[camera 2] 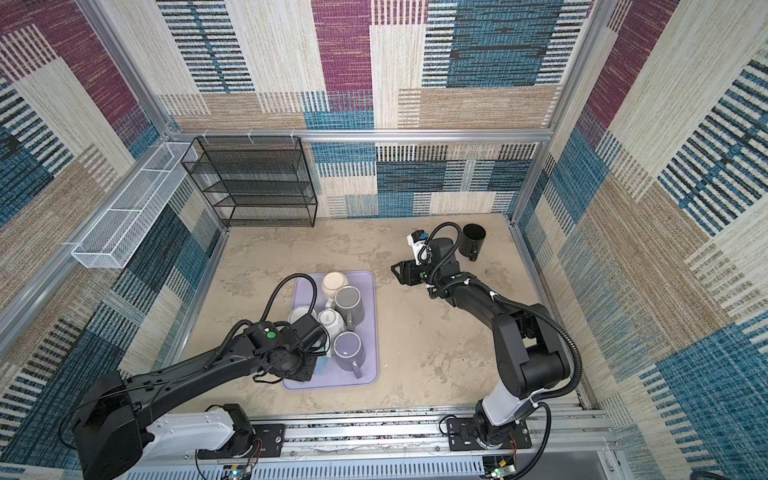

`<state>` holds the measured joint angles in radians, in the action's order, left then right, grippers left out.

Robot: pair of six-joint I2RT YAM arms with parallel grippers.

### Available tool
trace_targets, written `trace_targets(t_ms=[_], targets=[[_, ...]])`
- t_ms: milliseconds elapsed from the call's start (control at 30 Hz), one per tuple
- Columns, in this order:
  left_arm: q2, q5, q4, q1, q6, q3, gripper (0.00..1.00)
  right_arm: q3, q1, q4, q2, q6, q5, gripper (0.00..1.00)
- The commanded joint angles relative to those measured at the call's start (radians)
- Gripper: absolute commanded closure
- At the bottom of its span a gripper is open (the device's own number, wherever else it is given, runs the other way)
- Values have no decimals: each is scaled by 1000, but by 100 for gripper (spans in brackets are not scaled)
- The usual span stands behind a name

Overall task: Turn the mug right side up
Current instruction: 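Lift the light blue mug off the tray with the left gripper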

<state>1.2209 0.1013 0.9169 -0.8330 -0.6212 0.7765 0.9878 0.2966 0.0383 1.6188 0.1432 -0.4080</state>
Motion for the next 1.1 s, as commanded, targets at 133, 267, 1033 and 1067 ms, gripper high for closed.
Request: trace_targets(t_ms=[133,267,1033,1067], targets=[[-5,21,13,1,3,1,83,-14,9,18,-12,-7,13,29],[-15,22,13,1,0,-2,88,-29,14,28,-28,-11,12,29],[-91,-9,43,-1,11,31,100,-72,18,68,-32,-7,14,29],[-95,-12,43,0,10,30,100,-72,19,69,-33,-7,14,29]])
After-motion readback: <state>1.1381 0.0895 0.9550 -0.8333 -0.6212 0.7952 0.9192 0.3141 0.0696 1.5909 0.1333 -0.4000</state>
